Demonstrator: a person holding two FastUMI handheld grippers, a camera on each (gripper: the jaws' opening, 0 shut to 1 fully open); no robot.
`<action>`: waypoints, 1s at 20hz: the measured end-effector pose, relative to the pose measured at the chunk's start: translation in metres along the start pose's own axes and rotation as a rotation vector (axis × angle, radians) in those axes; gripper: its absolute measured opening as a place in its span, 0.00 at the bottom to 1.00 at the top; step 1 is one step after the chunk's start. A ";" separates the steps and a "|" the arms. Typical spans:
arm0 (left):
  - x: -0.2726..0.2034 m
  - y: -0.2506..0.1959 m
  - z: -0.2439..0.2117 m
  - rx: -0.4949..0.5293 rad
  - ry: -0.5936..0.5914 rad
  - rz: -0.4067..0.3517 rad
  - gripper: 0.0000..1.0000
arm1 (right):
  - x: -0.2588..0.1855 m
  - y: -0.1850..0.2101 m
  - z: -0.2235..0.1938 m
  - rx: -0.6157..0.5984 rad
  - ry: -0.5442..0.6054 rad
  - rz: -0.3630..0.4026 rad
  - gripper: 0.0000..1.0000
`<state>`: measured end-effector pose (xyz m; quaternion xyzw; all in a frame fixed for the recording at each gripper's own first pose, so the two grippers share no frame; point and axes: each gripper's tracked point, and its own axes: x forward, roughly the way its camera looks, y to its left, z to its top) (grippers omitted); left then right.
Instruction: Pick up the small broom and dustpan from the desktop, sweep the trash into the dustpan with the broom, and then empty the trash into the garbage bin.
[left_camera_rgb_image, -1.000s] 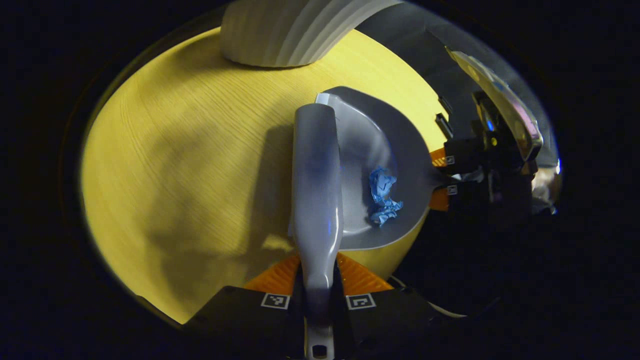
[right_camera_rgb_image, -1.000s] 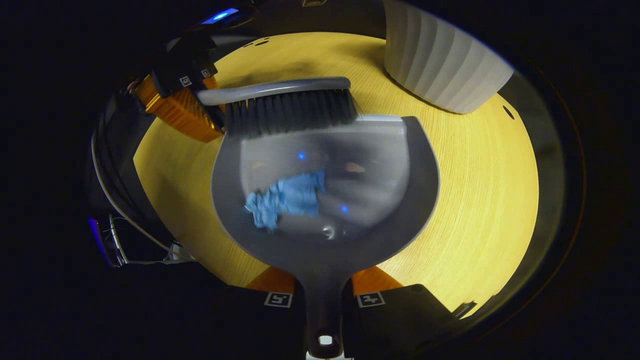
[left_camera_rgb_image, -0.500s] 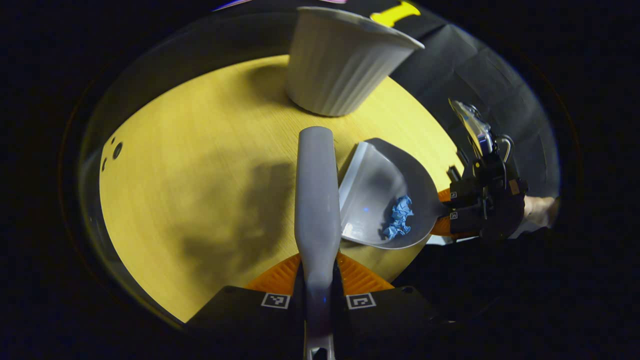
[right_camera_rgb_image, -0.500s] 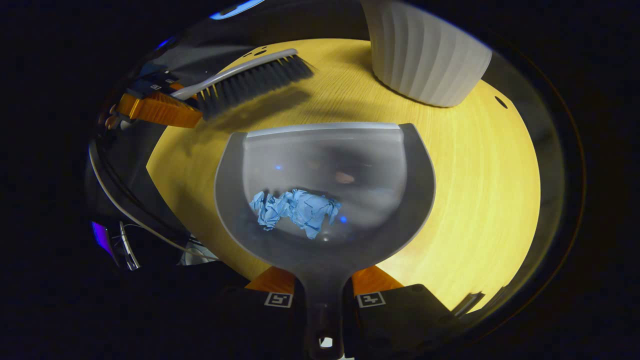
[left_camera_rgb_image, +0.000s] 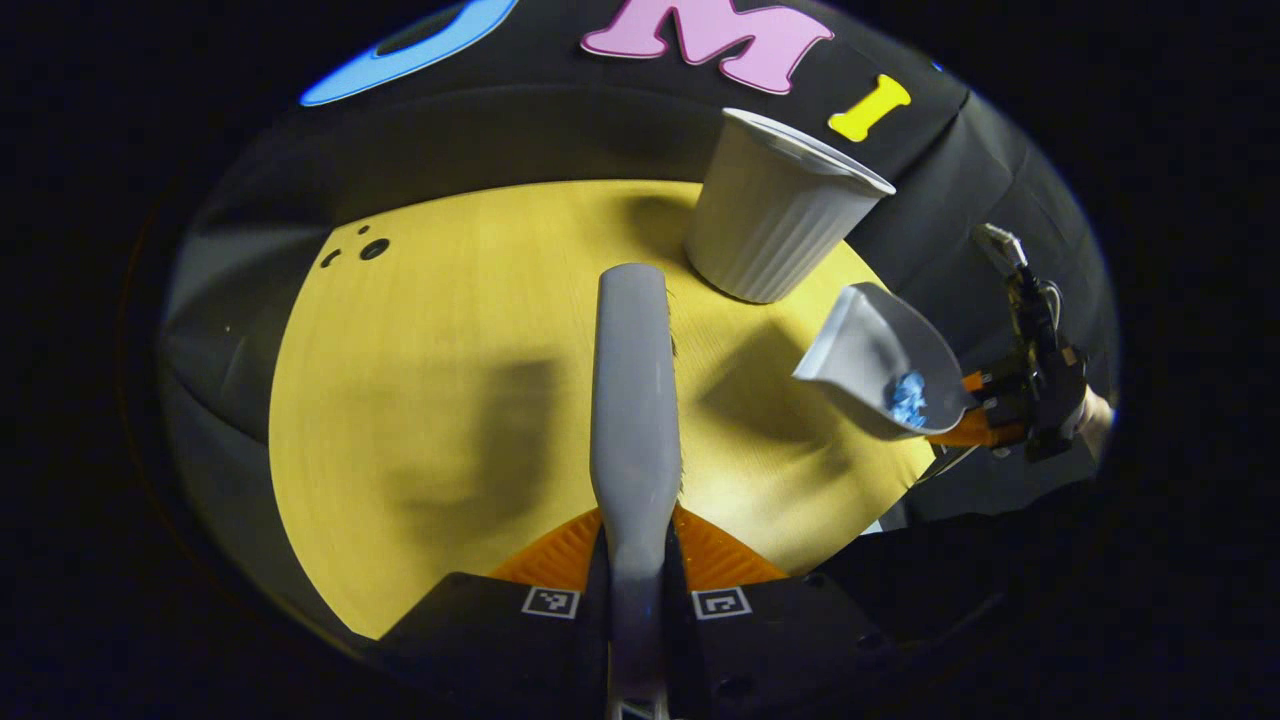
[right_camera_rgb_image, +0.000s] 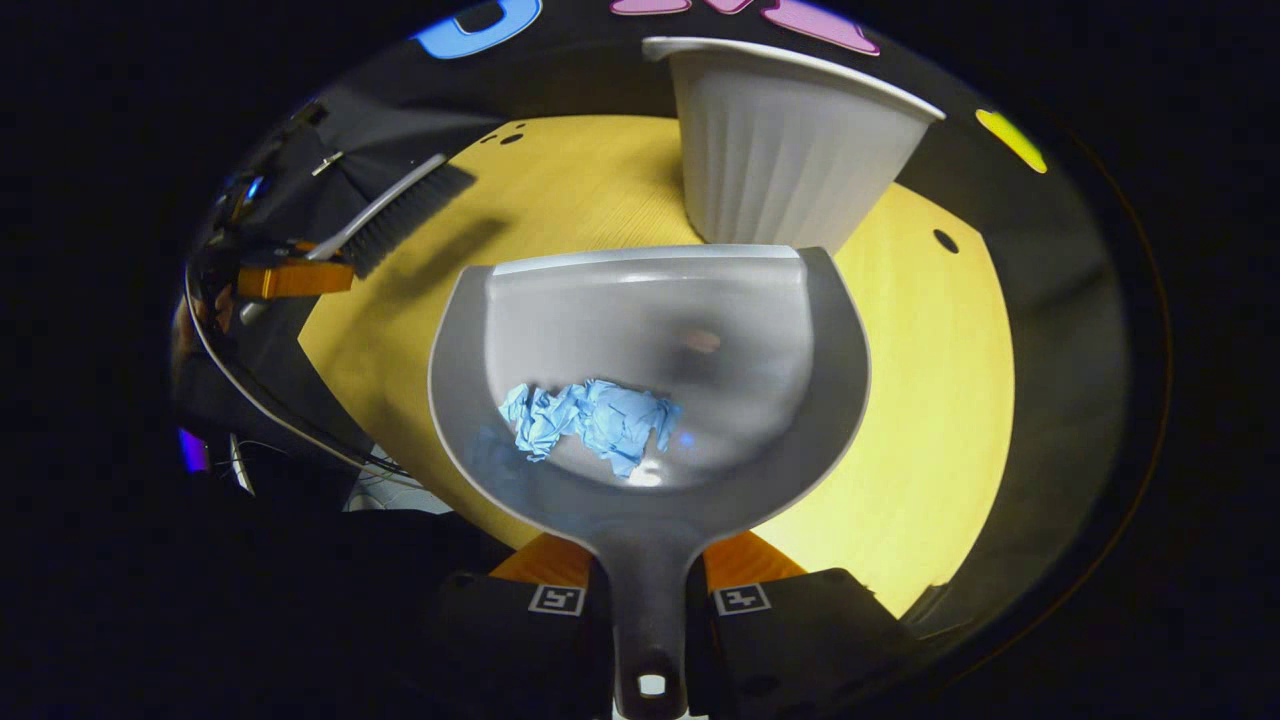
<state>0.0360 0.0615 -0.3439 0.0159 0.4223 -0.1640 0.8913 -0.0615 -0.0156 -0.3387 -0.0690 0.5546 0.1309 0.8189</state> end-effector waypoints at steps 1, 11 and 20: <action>0.004 0.008 -0.011 -0.004 -0.007 0.003 0.30 | 0.001 0.003 0.002 0.006 -0.002 -0.003 0.31; -0.011 0.020 -0.056 0.036 -0.033 -0.044 0.27 | 0.002 -0.001 0.007 0.007 -0.012 0.039 0.31; -0.019 0.043 -0.047 -0.053 -0.118 0.027 0.27 | -0.028 -0.069 0.093 -0.005 -0.145 -0.030 0.32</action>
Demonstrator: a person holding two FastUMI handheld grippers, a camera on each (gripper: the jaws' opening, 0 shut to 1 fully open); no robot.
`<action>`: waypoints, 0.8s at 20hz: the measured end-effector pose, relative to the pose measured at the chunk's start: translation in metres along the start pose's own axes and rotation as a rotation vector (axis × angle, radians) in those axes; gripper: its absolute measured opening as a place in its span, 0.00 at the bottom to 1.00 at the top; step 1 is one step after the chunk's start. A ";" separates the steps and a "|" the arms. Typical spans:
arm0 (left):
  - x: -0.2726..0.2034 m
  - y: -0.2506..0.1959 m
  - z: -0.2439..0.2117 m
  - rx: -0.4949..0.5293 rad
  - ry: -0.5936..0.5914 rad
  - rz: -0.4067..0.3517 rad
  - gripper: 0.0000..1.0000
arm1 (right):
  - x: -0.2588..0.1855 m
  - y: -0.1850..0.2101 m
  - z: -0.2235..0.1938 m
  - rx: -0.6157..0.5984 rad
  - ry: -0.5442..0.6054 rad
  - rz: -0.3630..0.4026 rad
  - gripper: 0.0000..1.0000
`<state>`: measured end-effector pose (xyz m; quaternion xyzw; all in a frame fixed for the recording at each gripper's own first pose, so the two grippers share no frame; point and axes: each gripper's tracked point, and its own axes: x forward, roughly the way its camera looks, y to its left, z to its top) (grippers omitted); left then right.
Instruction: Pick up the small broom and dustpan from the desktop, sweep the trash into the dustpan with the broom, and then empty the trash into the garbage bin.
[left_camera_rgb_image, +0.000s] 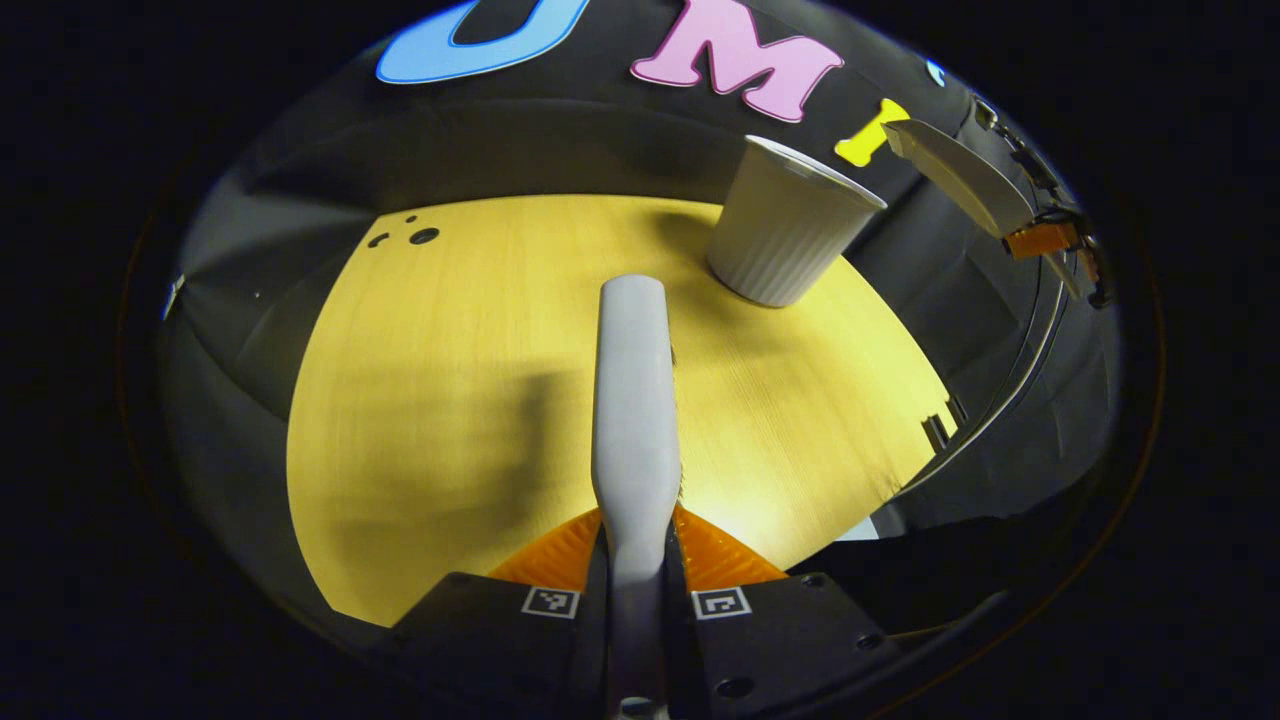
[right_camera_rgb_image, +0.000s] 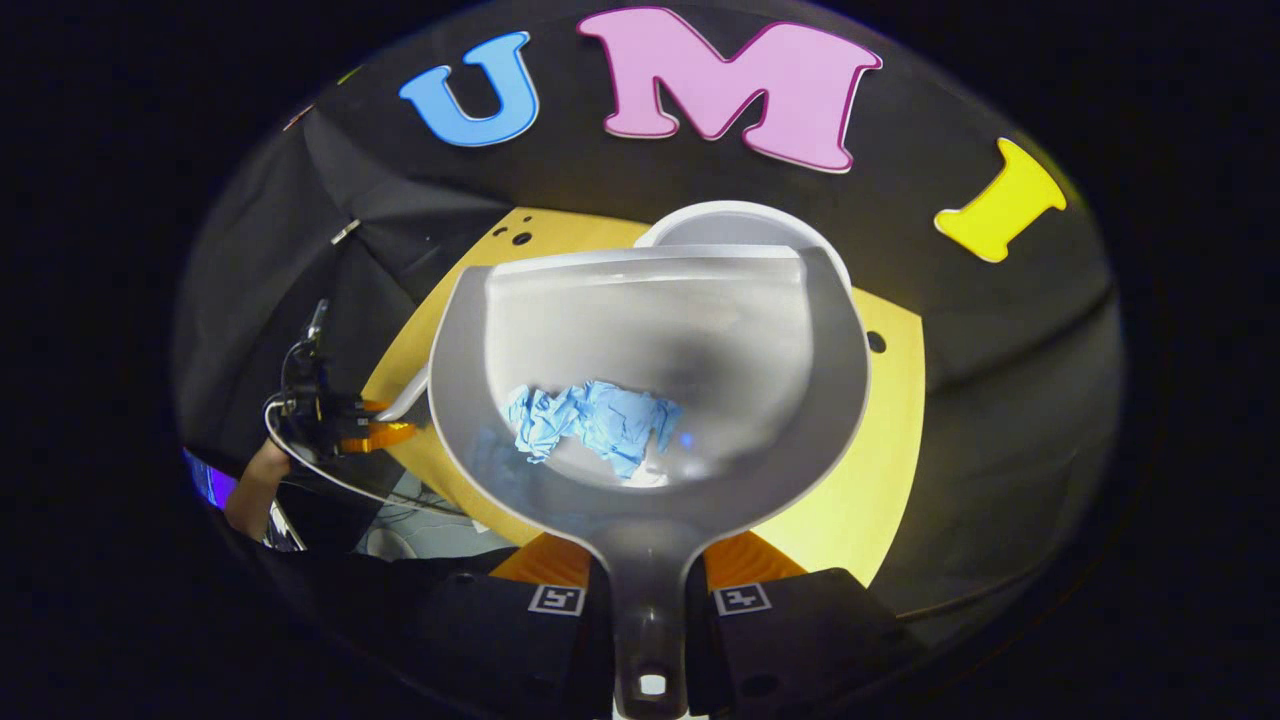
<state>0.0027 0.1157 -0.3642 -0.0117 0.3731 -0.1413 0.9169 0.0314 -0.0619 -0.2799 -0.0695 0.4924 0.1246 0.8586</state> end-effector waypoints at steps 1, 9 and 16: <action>-0.001 0.003 0.003 -0.023 -0.012 0.017 0.27 | 0.004 -0.015 0.009 -0.007 -0.013 -0.019 0.31; -0.009 0.006 0.006 -0.173 -0.059 0.106 0.29 | 0.065 -0.096 0.058 0.019 -0.045 -0.128 0.31; -0.010 0.003 0.015 -0.156 -0.064 0.123 0.30 | 0.102 -0.139 0.074 -0.120 -0.110 -0.354 0.32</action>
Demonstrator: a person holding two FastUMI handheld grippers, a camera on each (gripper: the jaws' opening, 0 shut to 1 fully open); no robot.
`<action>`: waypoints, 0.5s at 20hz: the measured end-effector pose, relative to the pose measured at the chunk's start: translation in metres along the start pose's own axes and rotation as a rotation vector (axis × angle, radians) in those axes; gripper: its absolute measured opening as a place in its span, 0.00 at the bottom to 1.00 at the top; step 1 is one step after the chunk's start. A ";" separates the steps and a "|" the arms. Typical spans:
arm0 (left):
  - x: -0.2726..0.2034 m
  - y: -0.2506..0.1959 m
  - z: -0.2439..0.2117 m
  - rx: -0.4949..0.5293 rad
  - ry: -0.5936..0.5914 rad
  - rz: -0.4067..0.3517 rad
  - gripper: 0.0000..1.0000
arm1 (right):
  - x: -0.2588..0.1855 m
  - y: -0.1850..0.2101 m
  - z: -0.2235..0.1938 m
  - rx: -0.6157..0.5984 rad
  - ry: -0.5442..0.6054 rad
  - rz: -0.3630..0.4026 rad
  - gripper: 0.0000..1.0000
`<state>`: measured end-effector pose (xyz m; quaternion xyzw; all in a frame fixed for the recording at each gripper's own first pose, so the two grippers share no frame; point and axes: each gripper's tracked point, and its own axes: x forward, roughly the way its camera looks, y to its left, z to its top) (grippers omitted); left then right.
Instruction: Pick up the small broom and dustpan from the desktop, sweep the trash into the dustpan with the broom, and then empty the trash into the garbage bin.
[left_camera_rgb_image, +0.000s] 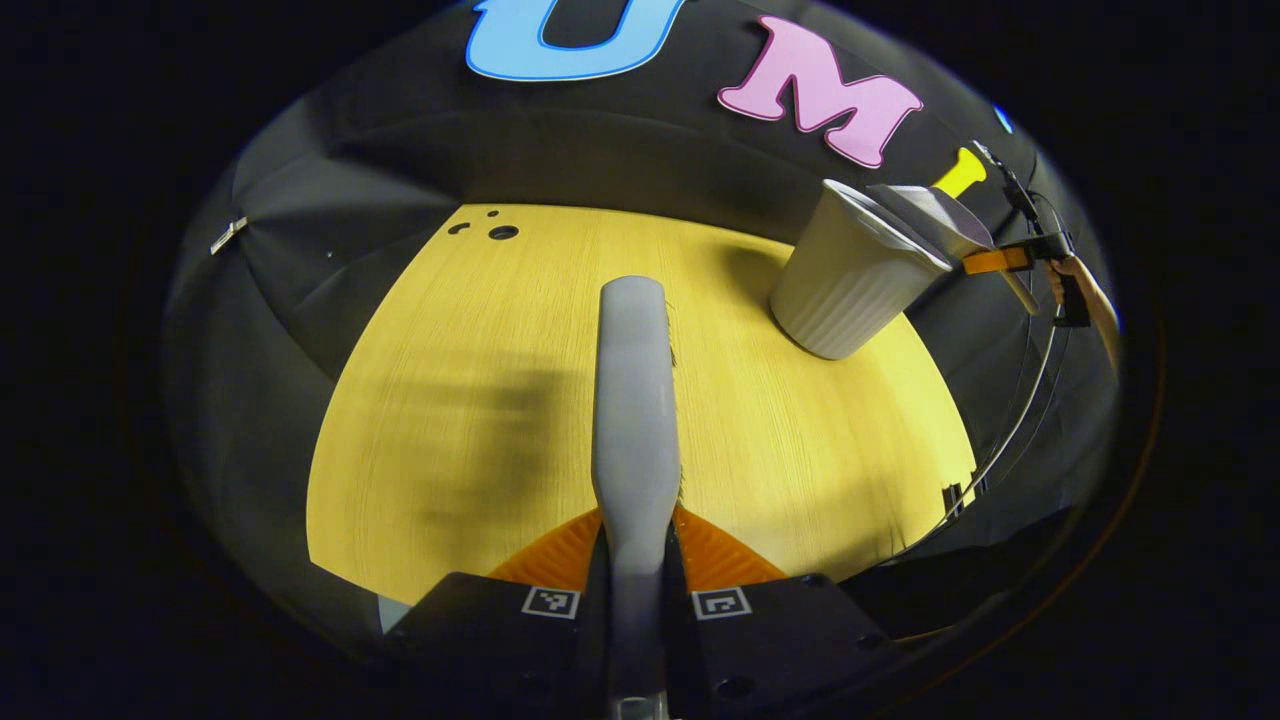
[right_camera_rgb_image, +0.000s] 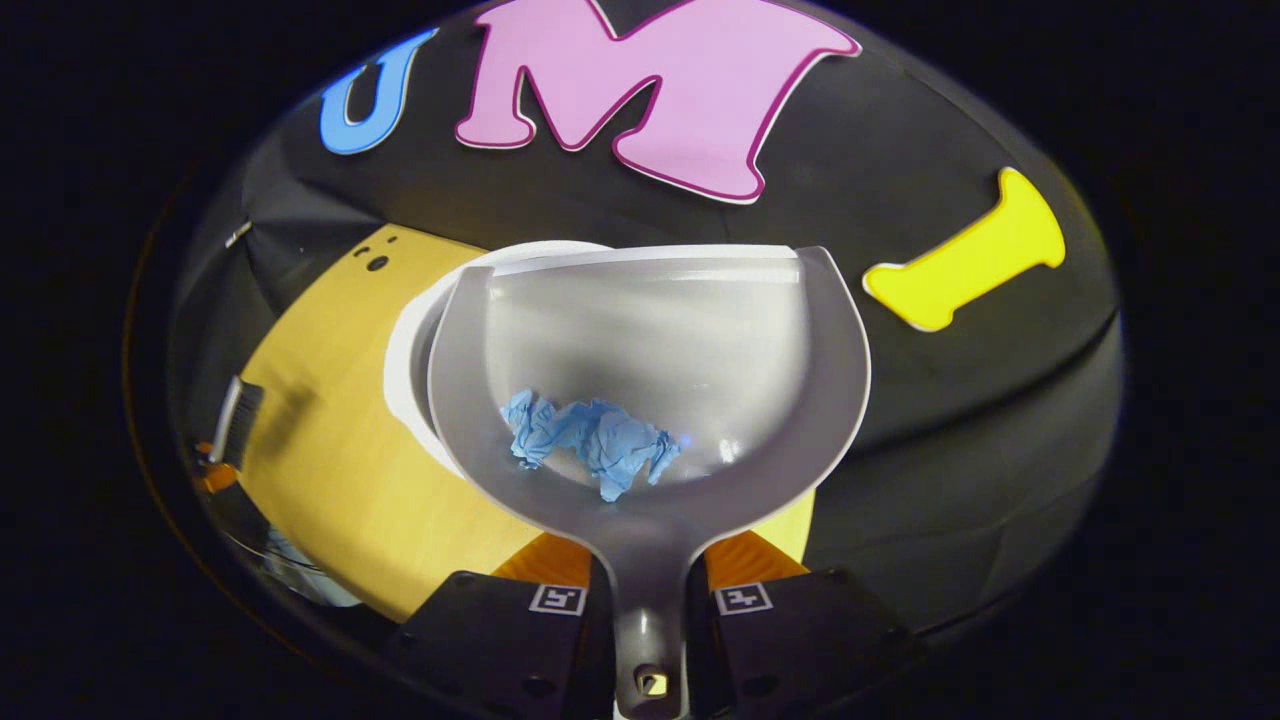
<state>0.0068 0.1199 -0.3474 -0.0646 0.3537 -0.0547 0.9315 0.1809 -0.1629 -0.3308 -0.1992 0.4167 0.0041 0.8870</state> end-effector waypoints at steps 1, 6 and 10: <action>0.000 -0.001 0.002 0.005 -0.003 0.001 0.27 | 0.004 -0.002 0.001 -0.026 -0.011 -0.031 0.32; 0.008 -0.011 0.010 0.025 0.003 -0.023 0.30 | 0.013 -0.012 0.005 -0.185 -0.057 -0.198 0.32; 0.012 -0.015 0.009 0.033 0.008 -0.045 0.27 | 0.004 -0.017 0.005 -0.348 -0.101 -0.348 0.32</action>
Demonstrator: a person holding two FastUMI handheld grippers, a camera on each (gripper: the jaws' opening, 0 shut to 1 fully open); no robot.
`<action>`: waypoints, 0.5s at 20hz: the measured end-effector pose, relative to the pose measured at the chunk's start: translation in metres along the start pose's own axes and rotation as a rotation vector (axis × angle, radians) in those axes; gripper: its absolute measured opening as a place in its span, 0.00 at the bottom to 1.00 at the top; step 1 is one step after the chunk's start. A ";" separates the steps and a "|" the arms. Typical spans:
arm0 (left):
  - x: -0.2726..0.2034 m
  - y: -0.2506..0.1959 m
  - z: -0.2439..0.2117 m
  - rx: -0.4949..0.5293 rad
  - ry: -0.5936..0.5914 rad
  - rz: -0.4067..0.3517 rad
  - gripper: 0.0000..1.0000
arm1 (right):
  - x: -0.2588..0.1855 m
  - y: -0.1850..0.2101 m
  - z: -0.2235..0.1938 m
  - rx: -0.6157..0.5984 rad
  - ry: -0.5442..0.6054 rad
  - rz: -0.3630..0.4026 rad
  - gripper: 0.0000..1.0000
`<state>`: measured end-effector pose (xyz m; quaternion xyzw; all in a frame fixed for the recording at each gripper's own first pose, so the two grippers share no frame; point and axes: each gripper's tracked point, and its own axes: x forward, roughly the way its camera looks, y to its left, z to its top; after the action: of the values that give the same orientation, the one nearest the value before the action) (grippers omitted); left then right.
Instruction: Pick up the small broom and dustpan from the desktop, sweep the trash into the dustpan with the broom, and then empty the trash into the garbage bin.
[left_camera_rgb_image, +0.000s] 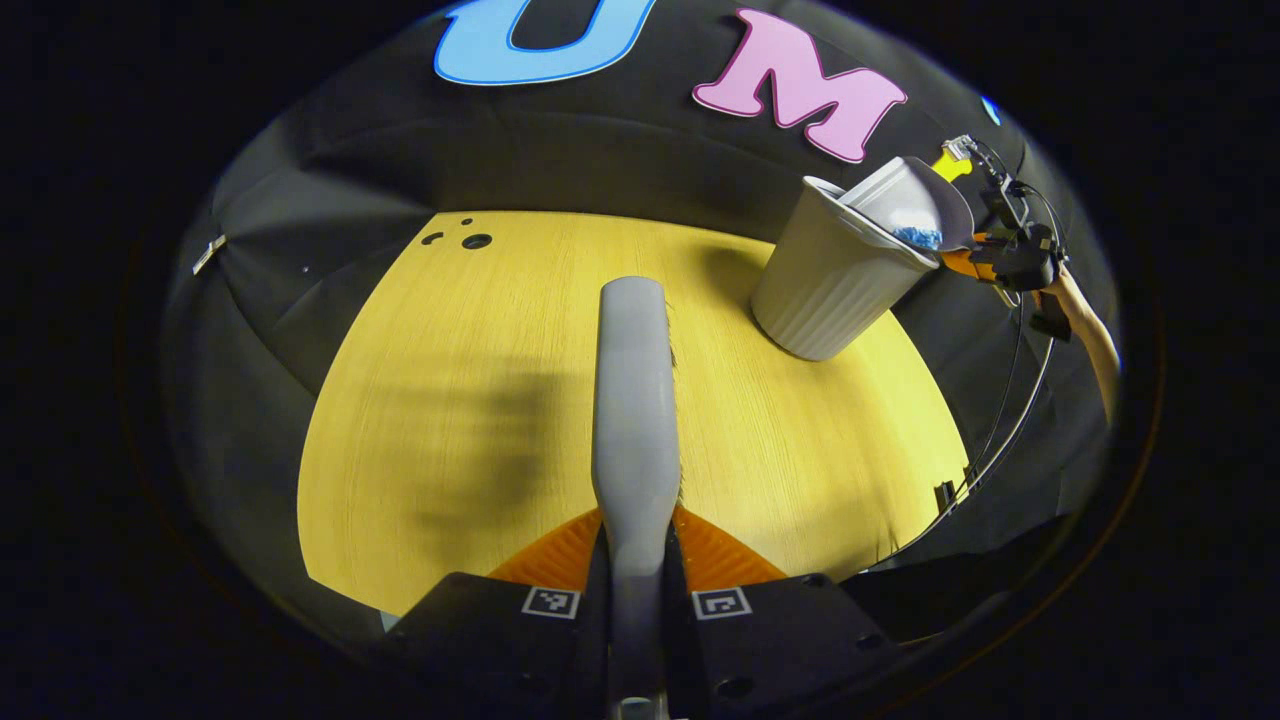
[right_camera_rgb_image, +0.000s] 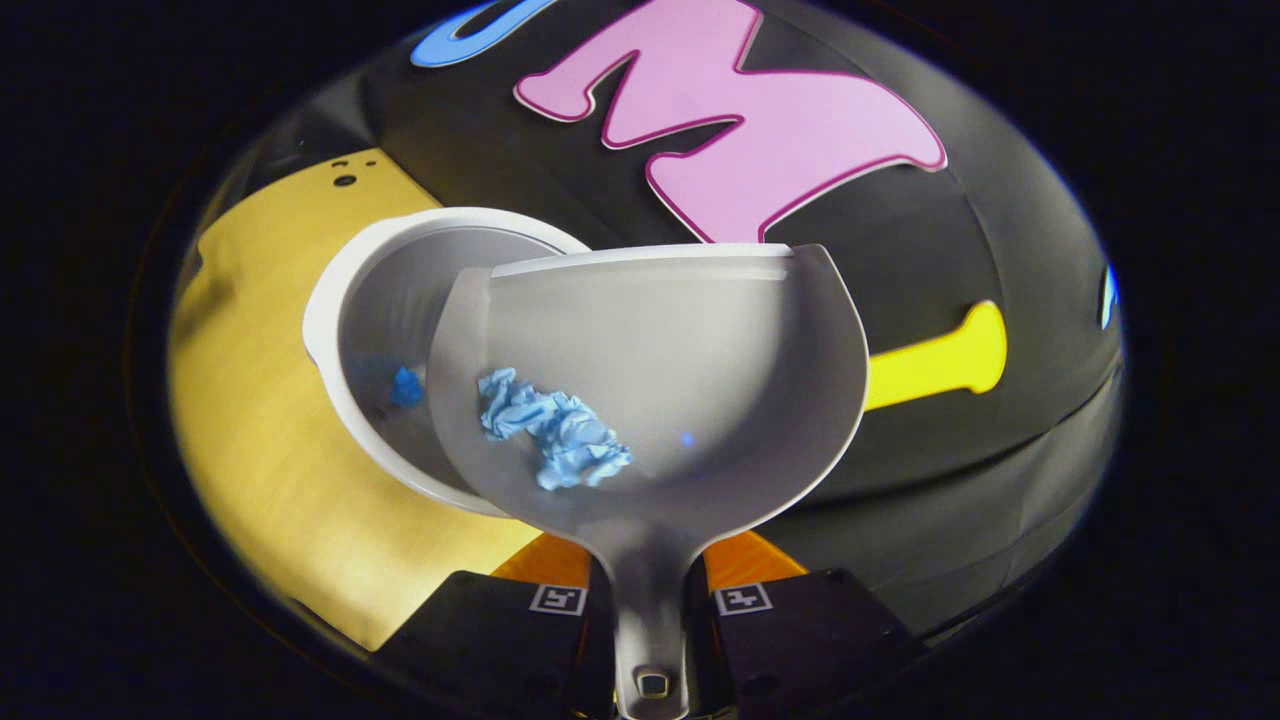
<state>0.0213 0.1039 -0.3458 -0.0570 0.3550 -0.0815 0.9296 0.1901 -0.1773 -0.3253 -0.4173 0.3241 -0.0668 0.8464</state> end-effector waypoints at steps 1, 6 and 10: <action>0.000 -0.001 0.000 0.003 0.001 -0.005 0.27 | -0.003 0.000 -0.002 -0.028 -0.007 -0.030 0.31; 0.001 -0.002 0.000 0.009 -0.005 -0.022 0.29 | -0.020 -0.009 0.006 -0.158 -0.034 -0.197 0.31; 0.002 -0.005 -0.002 0.013 -0.007 -0.040 0.23 | -0.029 -0.011 0.015 -0.298 -0.097 -0.341 0.31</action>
<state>0.0213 0.0985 -0.3479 -0.0585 0.3500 -0.1022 0.9293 0.1781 -0.1636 -0.2958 -0.5891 0.2142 -0.1402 0.7664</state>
